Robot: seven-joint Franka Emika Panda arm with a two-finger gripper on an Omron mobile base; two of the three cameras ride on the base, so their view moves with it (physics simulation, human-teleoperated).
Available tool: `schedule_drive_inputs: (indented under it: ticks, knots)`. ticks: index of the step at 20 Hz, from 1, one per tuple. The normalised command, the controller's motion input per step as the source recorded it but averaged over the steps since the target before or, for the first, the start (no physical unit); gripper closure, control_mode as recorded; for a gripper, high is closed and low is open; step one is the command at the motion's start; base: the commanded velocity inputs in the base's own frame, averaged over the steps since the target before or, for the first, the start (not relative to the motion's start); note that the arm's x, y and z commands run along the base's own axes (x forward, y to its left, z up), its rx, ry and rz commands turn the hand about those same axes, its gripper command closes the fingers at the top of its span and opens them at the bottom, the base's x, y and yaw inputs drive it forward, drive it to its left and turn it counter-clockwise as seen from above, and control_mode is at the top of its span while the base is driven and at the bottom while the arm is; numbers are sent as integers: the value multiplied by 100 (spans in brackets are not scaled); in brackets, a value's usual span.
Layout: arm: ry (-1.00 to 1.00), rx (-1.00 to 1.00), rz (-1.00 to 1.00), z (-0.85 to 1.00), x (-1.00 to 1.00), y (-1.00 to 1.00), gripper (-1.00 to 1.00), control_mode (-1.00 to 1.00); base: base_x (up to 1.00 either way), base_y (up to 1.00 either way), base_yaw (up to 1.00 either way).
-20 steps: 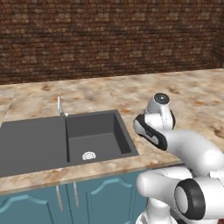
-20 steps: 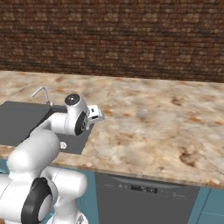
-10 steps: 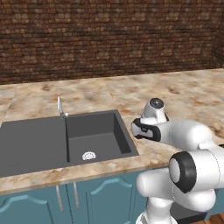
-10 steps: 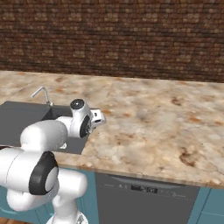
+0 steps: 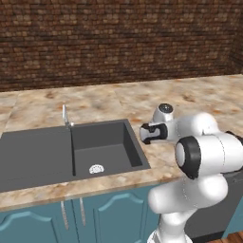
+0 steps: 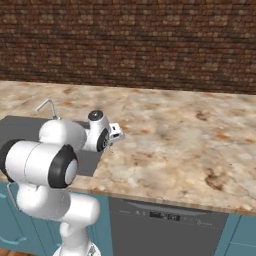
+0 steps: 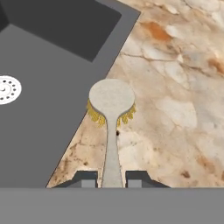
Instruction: Locate and retrieve the dish brush and soap dispenser from the cabinet. Place them next to the sink.
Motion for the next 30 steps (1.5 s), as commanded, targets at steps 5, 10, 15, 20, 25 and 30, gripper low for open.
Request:
schedule_drive_inputs:
  ticks: [5,10,15,20,25,30]
  knots:
    - [0,0,4,-45,35,-7,100,-100,0,0,0]
    - [0,-3,3,-43,26,0,100,-100,0,0,0]
    - [3,-3,2,-31,32,0,100,-100,0,0,0]
    - [3,0,2,-25,26,0,100,-100,0,0,0]
    - [4,0,0,-10,16,5,-100,-100,0,0,0]
    - [11,0,0,5,1,0,-100,-100,0,0,0]
